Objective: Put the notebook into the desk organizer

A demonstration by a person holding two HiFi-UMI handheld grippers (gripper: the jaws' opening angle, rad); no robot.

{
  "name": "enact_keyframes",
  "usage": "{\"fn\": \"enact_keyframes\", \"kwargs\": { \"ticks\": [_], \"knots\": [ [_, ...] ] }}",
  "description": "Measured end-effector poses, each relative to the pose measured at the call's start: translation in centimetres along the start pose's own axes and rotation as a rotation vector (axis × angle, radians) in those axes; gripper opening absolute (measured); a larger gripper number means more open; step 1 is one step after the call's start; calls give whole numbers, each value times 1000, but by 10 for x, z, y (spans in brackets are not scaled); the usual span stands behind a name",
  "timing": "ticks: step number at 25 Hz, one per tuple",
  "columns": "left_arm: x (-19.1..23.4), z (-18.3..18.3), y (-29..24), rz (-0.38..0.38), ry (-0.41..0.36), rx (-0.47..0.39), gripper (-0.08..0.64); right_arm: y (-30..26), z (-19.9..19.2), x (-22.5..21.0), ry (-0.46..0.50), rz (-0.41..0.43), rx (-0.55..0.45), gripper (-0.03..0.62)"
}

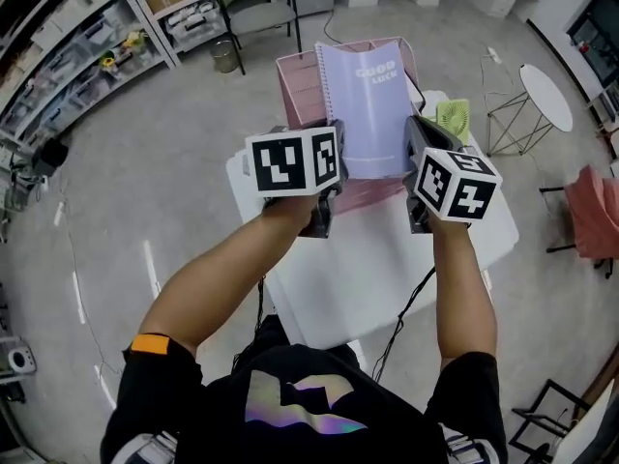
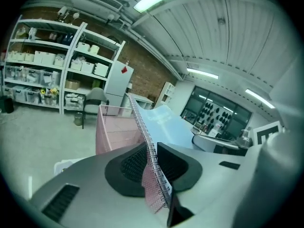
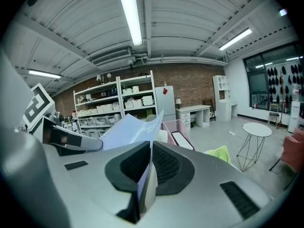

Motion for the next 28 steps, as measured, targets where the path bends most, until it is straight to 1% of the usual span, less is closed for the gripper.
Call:
{"fn": "enact_keyframes", "kwargs": {
  "ticks": [4, 6, 9, 12, 13, 15, 17, 21, 23, 25, 26, 28],
  "knots": [
    [4, 3, -8, 48, -41, 22, 85, -21, -4, -1, 17, -11, 33, 32],
    [3, 5, -13, 67, -77, 35, 89, -28, -7, -2, 28, -21, 45, 32],
    [5, 7, -20, 103, -161, 79, 89, -37, -8, -1, 44, -36, 53, 32],
    [6, 8, -26, 156, -283, 137, 97, -45, -7, 3, 65, -52, 64, 32],
    [6, 6, -27, 170, -313, 157, 98, -48, -8, 3, 70, -60, 69, 34],
    [8, 0, -29, 177, -332, 184, 101, -52, -12, 2, 74, -79, 82, 37],
    [12, -4, -28, 174, -334, 187, 107, -55, -16, 1, 75, -103, 99, 43],
    [14, -7, -27, 176, -379, 185, 127, -59, -28, -6, 85, -149, 120, 48],
    [15, -9, -29, 183, -410, 190, 135, -60, -31, -9, 91, -156, 113, 73],
    [13, -9, -27, 206, -464, 179, 150, -57, -31, -7, 113, -161, 93, 106],
    [10, -7, -25, 224, -502, 165, 179, -55, -30, -4, 125, -164, 80, 114],
    [5, -3, -20, 253, -567, 123, 189, -48, -27, 2, 135, -162, 55, 120]
  ]
}}
Point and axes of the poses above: the fingertips, and each gripper's own axes: y backward along the fingers, x to its left, z out of its top, the point moved 9 cm from there along y, backward along the fingers, and after that the axes turned 14 degrees about -y, right-handed, at the moved point
